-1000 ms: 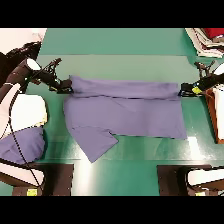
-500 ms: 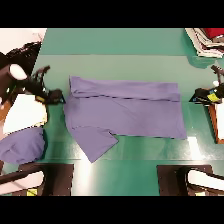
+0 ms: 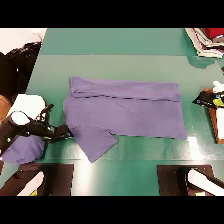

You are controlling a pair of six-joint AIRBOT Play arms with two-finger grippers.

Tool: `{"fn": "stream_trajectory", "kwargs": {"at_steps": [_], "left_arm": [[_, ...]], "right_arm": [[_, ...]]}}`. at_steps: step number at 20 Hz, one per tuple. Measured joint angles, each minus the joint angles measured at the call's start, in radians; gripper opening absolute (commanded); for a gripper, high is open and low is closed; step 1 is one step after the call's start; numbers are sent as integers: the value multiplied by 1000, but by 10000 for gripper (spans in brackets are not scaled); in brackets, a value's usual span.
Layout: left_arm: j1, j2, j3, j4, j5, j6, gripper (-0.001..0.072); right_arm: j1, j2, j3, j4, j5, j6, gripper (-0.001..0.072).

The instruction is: Fold the shirts.

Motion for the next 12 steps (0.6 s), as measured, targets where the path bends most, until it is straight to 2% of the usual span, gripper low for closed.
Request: {"fn": "stream_trajectory", "kwargs": {"at_steps": [5, 6, 7, 8, 12], "left_arm": [[-146, 21, -63, -61, 144, -68, 488], [-161, 22, -67, -65, 163, -81, 406], [-174, 23, -72, -64, 188, -89, 193], [-183, 21, -75, -54, 204, -97, 27], [-198, 24, -61, -57, 225, -110, 22]], "right_arm": [[-2, 8, 27, 48, 10, -3, 373], [-2, 8, 29, 53, 17, -4, 373], [-2, 9, 31, 56, 25, -4, 373], [-2, 10, 32, 58, 35, -4, 373], [-26, 34, -21, 42, 76, -11, 373]]}}
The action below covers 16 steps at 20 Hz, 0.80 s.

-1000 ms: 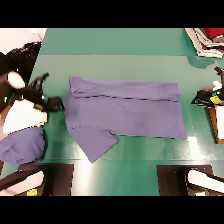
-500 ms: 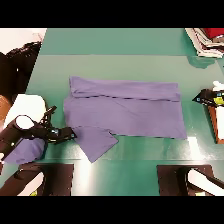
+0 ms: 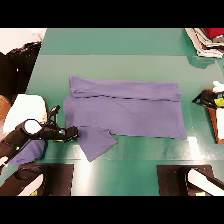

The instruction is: Fold the shirts.

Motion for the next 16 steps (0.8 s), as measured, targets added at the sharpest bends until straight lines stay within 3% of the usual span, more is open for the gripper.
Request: {"fn": "stream_trajectory", "kwargs": {"at_steps": [7, 14, 16], "left_arm": [[-6, 4, 99, -3, -26, 51, 22], [-6, 4, 126, -3, -31, 70, 22], [-6, 4, 127, -3, -31, 71, 23]], "right_arm": [[-219, 106, -324, -101, 45, -6, 388], [-300, 59, -498, -1, 15, -35, 382], [-282, 44, -509, 27, -7, -37, 341]]}}
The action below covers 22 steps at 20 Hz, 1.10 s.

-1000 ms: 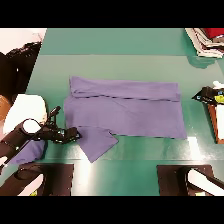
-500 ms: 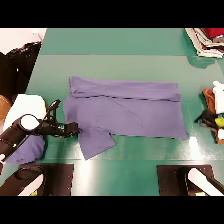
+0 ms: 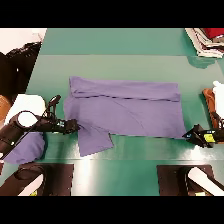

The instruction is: Fold the shirts.

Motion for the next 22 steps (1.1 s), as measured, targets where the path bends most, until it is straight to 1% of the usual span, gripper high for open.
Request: {"fn": "stream_trajectory", "kwargs": {"at_steps": [1, 2, 3, 4, 5, 9, 12, 14, 18, 20, 22], "left_arm": [[0, 0, 0, 0, 0, 1, 23], [0, 0, 1, 0, 0, 1, 23], [0, 0, 1, 0, -1, 1, 23], [0, 0, 1, 0, 0, 2, 22], [0, 0, 1, 0, -1, 2, 22], [0, 2, 3, 13, -35, 3, 19], [-9, 4, 3, 58, -128, 3, 19], [-55, 5, 2, 87, -179, -3, 19], [-199, 48, 17, 117, -229, -86, 21], [-225, 91, 61, 153, -230, -133, 22], [-223, 122, 123, 217, -216, -168, 22]], "right_arm": [[11, -3, -4, 11, -15, 0, 300], [23, -3, -8, 20, -34, 0, 300], [32, 2, -10, 26, -50, 0, 281], [41, 9, -12, 32, -70, 1, 136], [47, 16, -13, 31, -99, 0, 13], [57, 73, -16, 21, -111, -7, 14], [58, 162, -16, 6, -43, -13, 14], [58, 235, -16, -16, 8, -13, 14], [60, 370, -10, -100, 93, -5, 14], [71, 395, 20, -125, 120, 9, 14], [104, 383, 80, -140, 133, 17, 14]]}}
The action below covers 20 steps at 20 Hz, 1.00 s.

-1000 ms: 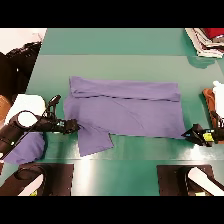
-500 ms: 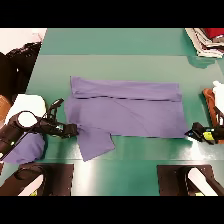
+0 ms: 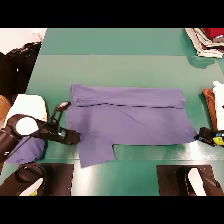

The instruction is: Fold the shirts.

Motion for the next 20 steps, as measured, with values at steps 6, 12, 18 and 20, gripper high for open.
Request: {"fn": "stream_trajectory", "kwargs": {"at_steps": [6, 12, 18, 20], "left_arm": [[108, -53, 166, 121, 176, -22, 22], [219, -334, 330, 131, 312, 76, 23], [237, -622, 521, 125, 384, 125, 25], [238, -666, 567, 126, 399, 130, 25]], "right_arm": [[155, -224, 267, -19, -21, 31, 13], [234, -526, 532, -21, -45, 52, 14], [282, -781, 773, -10, -56, 81, 103], [276, -858, 853, 31, -63, 91, 439]]}}
